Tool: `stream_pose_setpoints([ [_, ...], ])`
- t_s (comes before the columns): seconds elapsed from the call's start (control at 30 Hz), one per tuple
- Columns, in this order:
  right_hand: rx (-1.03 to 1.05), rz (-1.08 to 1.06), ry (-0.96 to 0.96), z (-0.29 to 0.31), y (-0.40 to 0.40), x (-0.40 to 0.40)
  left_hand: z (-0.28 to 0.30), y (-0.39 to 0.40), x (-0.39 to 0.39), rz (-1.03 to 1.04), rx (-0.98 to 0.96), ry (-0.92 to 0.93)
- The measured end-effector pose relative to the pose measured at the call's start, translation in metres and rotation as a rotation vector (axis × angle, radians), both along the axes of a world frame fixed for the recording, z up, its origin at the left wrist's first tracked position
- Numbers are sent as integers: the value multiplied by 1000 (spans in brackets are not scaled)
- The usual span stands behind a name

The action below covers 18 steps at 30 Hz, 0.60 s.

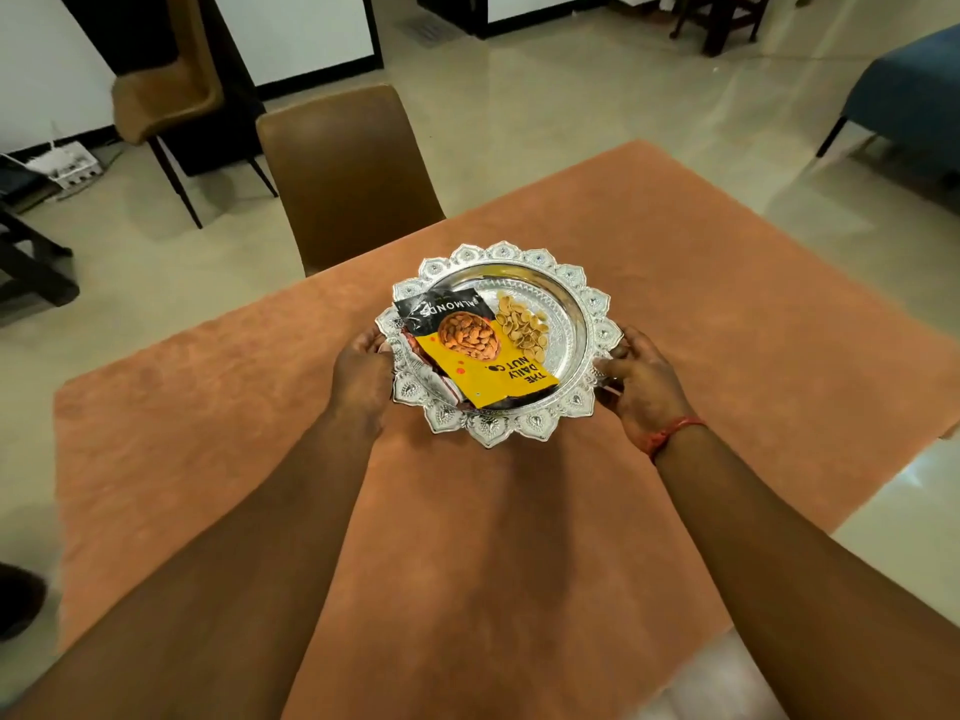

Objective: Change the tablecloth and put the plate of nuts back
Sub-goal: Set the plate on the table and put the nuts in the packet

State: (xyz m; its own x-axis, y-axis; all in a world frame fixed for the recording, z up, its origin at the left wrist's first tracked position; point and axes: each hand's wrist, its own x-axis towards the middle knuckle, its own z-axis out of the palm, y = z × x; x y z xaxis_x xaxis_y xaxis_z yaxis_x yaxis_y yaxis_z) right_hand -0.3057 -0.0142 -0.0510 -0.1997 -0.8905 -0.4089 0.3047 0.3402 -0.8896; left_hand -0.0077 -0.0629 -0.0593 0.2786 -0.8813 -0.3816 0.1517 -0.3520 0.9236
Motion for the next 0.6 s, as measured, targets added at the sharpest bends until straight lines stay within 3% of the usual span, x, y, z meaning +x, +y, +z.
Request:
stream_pose_setpoints([
  [0.2, 9, 38, 53, 5, -4, 4, 9, 0, -4, -42, 16, -100],
  [0.23, 17, 18, 161, 7, -3, 5, 11, 2, -5, -37, 5, -209],
  [0.3, -29, -64, 634, 9, -2, 8, 14, 10, -4, 8, -72, -635],
  [0.37, -297, -56, 1055, 16, 4, 23, 19, 19, -7, 58, -215, -900],
  [0.47, -571, 358, 1315, 27, 16, 67, 29, 27, -21, -77, -211, -854],
  [0.53, -583, 594, 1530, 25, 22, 96, 34, 29, -28, -172, -111, -832],
  [0.6, -549, 670, 1636, 23, 23, 115, 39, 29, -32, -210, -37, -825],
])
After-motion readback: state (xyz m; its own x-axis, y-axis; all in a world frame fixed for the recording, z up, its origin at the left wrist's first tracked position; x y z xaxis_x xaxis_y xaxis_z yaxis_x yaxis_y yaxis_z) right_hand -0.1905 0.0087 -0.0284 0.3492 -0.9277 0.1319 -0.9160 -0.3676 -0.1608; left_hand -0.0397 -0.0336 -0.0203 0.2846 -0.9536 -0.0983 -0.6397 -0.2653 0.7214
